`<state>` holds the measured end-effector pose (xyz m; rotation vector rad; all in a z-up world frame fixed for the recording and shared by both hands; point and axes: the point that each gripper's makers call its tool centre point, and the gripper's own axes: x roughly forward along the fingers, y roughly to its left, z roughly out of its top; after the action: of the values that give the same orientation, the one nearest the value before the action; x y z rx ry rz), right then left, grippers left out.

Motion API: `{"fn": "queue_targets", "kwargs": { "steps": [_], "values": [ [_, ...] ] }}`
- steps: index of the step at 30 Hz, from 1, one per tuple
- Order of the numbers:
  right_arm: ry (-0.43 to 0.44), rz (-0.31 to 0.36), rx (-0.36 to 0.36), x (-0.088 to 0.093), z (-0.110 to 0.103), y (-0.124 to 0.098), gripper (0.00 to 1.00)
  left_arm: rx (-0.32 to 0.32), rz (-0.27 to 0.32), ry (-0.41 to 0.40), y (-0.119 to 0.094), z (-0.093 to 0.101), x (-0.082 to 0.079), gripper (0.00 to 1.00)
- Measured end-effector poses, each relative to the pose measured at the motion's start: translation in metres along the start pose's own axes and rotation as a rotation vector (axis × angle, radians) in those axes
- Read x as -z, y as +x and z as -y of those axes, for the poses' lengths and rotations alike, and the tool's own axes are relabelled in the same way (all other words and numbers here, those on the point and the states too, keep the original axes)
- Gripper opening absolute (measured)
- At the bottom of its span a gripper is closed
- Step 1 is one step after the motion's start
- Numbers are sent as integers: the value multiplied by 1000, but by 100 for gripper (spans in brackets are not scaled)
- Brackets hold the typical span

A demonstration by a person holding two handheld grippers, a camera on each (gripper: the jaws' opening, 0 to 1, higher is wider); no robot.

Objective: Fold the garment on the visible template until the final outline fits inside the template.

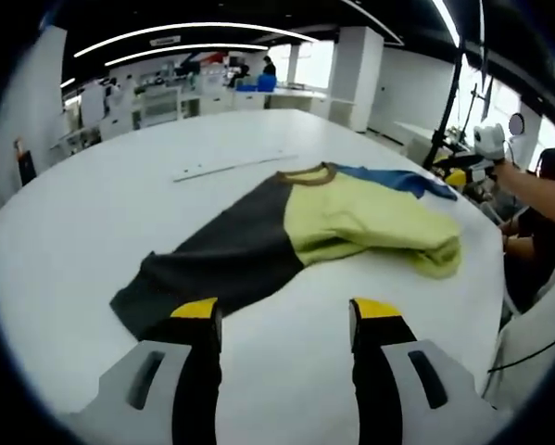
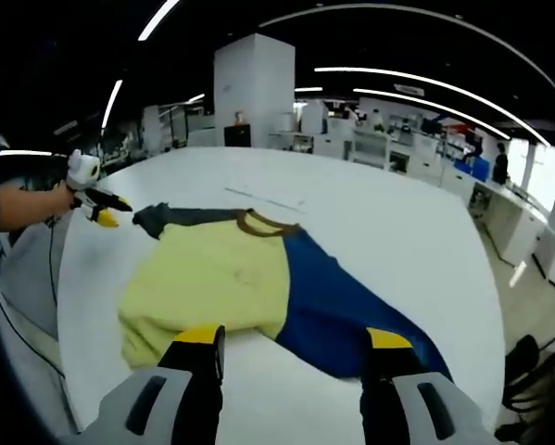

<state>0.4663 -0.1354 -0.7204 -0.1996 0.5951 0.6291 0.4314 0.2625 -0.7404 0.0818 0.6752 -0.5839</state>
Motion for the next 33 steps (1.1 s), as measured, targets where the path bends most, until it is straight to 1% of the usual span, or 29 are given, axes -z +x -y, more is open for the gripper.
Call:
{"fn": "queue_targets", "kwargs": {
  "steps": [6,14,23,28,33],
  "values": [
    [1,0,-21,4,-10,0,55,21,-8,0,4,11,5,51],
    [-13,-7,-43,10,-24,1,54,60,-9,5,9,31,8,49],
    [-22,-20,-70,18,-38,4,54,103,-25,15,16,54,17,47],
    [-21,-24,-80,20,-42,6,53,121,-28,18,19,63,18,45],
    [-21,-23,-91,22,-48,8,50,139,-31,26,24,70,16,43]
  ]
}}
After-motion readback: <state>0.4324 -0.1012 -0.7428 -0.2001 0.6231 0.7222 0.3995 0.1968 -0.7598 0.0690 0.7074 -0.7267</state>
